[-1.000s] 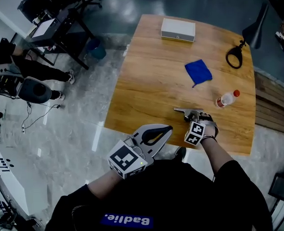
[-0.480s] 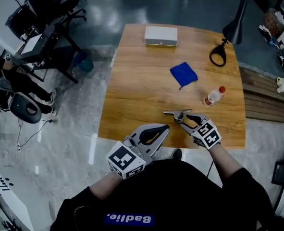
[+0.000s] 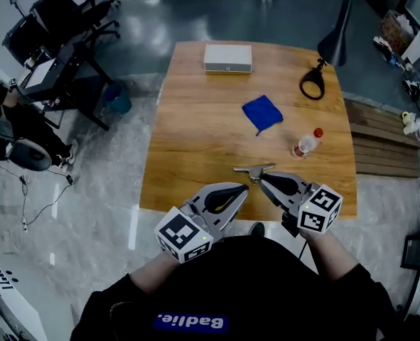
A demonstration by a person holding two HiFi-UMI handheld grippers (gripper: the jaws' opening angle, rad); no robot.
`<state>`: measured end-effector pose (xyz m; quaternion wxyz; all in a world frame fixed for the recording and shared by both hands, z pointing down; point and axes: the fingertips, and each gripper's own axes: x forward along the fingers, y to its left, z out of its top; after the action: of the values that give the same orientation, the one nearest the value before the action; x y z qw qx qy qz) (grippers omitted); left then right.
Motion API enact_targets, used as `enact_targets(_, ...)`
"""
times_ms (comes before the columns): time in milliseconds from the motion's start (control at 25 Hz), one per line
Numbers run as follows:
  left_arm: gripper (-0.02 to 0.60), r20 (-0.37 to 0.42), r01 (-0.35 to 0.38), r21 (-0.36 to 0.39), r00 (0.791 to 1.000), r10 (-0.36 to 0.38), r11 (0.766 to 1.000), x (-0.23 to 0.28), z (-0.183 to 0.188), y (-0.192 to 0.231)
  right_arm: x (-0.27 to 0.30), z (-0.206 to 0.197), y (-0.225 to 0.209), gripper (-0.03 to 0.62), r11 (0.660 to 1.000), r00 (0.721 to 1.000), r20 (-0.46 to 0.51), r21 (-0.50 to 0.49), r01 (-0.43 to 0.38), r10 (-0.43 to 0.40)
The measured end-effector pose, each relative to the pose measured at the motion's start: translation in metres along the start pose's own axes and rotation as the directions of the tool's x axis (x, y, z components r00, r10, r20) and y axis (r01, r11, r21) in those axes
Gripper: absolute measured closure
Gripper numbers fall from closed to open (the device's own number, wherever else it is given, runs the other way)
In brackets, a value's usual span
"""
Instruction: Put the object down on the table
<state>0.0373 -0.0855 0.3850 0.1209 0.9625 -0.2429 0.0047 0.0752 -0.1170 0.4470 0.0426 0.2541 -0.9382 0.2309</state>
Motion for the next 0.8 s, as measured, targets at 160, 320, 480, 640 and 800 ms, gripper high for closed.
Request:
enact_targets(160,0.578,0.002,0.013,0.008,1.0,-0.013,1.0,0.003,0.001,-0.005,-0.009,0.028,0.023,0.588,0.997,0.992,0.105,0.008,-0.072,0.071)
enact_targets(320,0.578,0.003,0.012,0.013,1.0,-0.012,1.0,0.004,0.003,-0.006,-0.014,0.041,0.04,0.589,0.994,0.985,0.136,-0.028,-0.106,0.109)
enact_targets(480,0.578,0.001,0.007,0.011,1.0,-0.007,1.0,0.003,0.003,-0.006,-0.015,0.046,0.048,0.589,0.992,0.983,0.137,-0.063,-0.113,0.121)
enact_targets(640,0.578,0.002,0.008,0.013,1.0,-0.008,1.0,0.003,0.003,-0.007,-0.014,0.046,0.049,0.591,0.991,0.983,0.134,-0.065,-0.115,0.123)
enact_targets(800,0.578,0.002,0.004,0.008,1.0,-0.004,1.0,0.004,0.003,-0.006,-0.013,0.046,0.05,0.589,0.991,0.984,0.122,-0.066,-0.12,0.128)
